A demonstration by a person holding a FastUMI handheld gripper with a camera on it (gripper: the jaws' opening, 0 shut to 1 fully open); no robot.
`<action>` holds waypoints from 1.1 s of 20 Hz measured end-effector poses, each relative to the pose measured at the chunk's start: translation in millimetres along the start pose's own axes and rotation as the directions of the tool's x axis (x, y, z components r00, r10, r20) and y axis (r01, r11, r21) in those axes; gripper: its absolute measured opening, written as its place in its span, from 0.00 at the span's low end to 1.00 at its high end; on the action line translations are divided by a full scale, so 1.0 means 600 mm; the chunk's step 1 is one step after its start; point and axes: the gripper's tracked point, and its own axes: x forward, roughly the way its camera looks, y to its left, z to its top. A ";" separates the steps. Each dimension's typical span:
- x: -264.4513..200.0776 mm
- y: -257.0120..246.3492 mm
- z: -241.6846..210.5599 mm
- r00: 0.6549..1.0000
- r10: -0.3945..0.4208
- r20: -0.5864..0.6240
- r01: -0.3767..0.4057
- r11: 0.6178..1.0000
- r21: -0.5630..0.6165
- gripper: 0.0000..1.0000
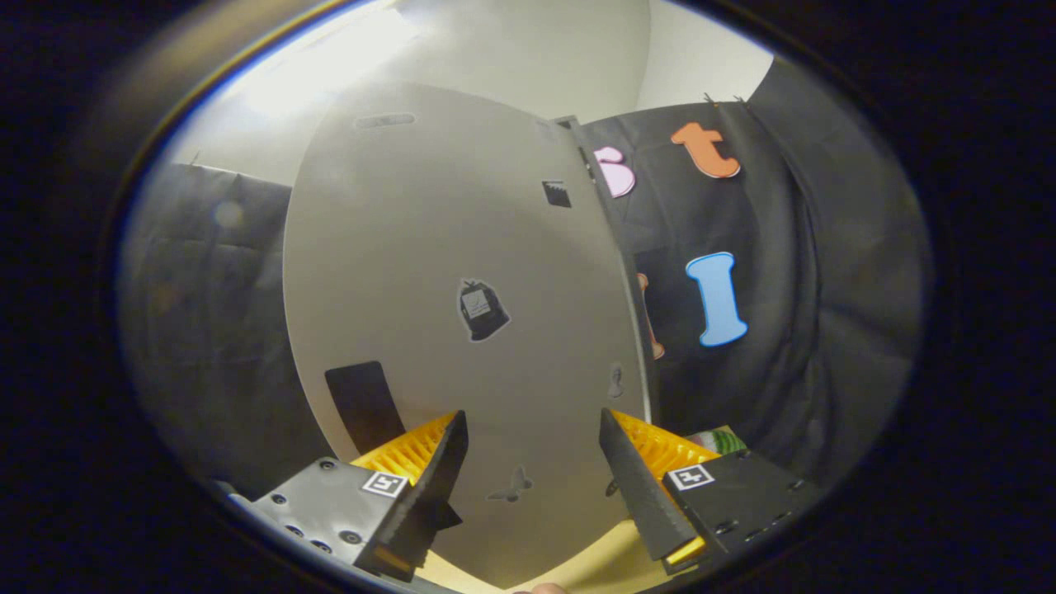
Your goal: Open the shoe cabinet door, grab the shoes and put them into the shoe cabinet, then close the shoe cabinet door.
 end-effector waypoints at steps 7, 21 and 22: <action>0.110 0.111 -0.039 0.997 0.077 -0.027 -0.078 0.997 -0.028 0.99; 0.240 0.151 -0.056 1.000 -0.016 0.007 0.016 1.000 0.010 0.99; 0.249 0.151 -0.056 1.000 -0.025 0.009 0.025 1.000 0.012 0.99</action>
